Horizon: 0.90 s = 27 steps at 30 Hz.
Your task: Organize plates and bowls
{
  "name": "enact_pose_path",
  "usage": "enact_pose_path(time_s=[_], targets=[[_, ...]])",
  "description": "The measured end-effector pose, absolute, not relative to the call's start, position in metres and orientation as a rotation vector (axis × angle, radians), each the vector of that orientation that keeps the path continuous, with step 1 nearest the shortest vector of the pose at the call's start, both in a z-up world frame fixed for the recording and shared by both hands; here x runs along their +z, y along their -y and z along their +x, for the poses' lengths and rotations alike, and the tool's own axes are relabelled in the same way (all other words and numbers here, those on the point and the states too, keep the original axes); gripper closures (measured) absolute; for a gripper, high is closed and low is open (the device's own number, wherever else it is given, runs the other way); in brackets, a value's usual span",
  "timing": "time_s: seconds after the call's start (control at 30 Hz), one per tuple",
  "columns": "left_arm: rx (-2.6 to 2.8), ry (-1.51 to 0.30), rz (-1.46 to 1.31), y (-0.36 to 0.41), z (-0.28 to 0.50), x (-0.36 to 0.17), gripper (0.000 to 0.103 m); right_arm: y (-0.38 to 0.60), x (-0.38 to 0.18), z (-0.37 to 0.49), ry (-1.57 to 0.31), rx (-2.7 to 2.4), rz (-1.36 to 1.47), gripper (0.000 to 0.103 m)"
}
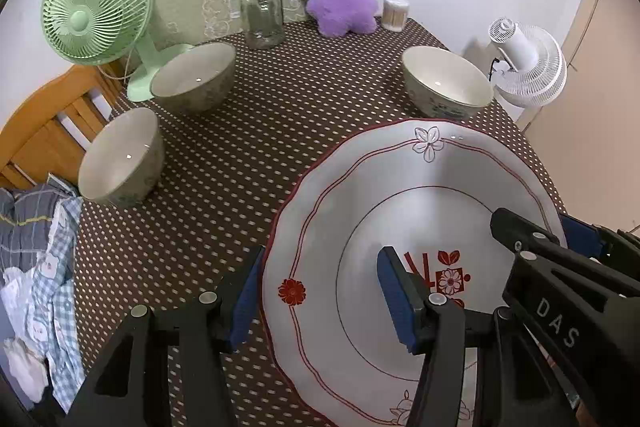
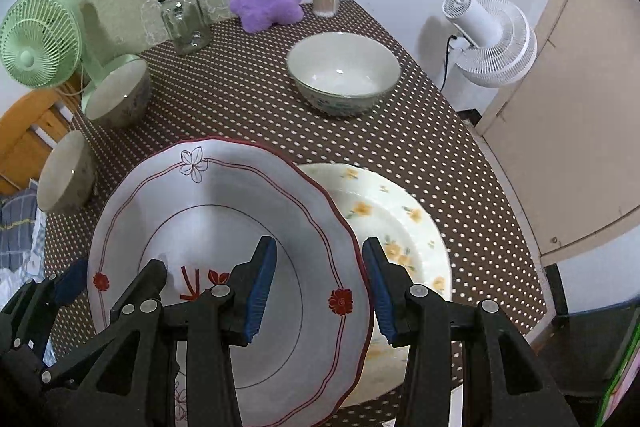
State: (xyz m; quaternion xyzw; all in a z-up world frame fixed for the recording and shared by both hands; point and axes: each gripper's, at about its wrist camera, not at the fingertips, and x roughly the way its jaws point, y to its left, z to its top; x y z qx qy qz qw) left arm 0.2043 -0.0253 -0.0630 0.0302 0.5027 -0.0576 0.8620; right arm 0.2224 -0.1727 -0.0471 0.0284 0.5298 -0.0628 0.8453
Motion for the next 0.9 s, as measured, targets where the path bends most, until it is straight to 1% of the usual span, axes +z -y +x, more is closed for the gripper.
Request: enact_pose_path(time_s=[0.5, 0.9], targets=[[-0.102, -1.135, 0.049, 0.088, 0.199, -0.095, 0.046, 0.235, -0.075, 0.225, -1.181, -0.120, 0.041, 0.055], [-0.065, -1.166, 0.077, 0.109, 0.206, -0.115, 0.045, 0.255, -0.093, 0.232, -1.226, -0.093, 0.039, 0.055]])
